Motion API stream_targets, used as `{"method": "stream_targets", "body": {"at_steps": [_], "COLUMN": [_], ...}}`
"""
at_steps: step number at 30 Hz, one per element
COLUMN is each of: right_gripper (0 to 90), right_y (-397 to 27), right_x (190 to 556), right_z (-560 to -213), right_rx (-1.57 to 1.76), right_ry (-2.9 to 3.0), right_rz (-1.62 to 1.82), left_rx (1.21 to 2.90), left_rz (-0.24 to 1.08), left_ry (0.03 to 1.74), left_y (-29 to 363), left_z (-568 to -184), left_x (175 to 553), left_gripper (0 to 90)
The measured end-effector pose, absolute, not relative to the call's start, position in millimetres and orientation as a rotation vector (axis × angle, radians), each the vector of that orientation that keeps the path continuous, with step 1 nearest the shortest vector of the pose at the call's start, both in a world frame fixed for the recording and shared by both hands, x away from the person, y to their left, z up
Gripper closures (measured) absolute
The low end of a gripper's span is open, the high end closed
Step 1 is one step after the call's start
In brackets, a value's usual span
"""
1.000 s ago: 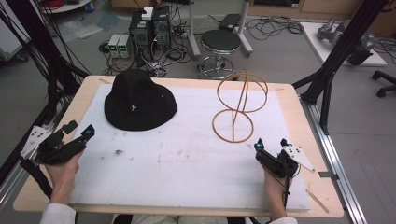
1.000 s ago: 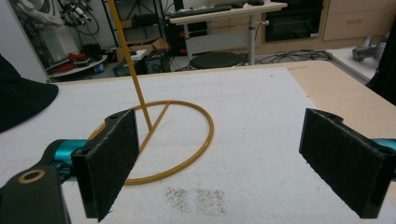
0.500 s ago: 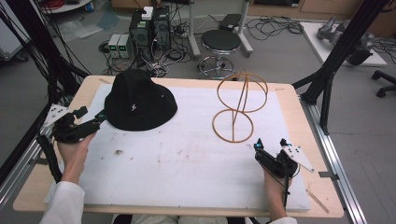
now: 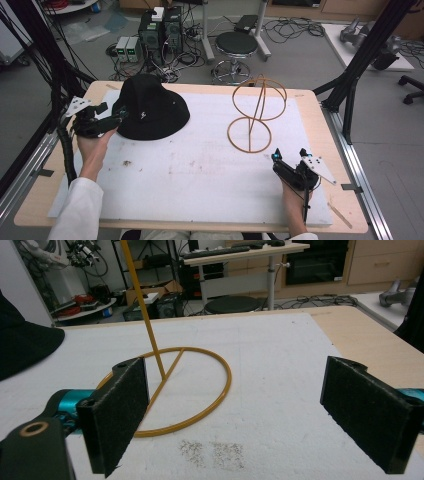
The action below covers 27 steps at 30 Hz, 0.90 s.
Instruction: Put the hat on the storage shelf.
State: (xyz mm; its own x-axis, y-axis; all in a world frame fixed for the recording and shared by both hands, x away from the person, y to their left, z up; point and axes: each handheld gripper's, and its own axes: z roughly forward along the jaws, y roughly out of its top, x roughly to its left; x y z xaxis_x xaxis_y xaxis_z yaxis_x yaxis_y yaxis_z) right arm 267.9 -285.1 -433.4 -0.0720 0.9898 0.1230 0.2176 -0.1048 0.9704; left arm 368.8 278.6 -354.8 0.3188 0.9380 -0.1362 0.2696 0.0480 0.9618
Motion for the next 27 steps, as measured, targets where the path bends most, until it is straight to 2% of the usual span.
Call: {"method": "stream_targets", "body": {"at_steps": [16, 27], "right_gripper": [11.2, 11.2], "right_y": [-285, -285], "right_x": [270, 271], "right_z": [-434, -434], "right_rx": [1.426, 1.432], "right_ry": [1.377, 1.380], "right_rz": [1.263, 1.266], "left_rx": [1.523, 1.537], "left_rz": [0.788, 0.784], "left_ry": [1.223, 1.360], "left_y": [241, 227], "left_z": [-359, -390], "left_x": [418, 452], "left_gripper": [22.3, 22.5]}}
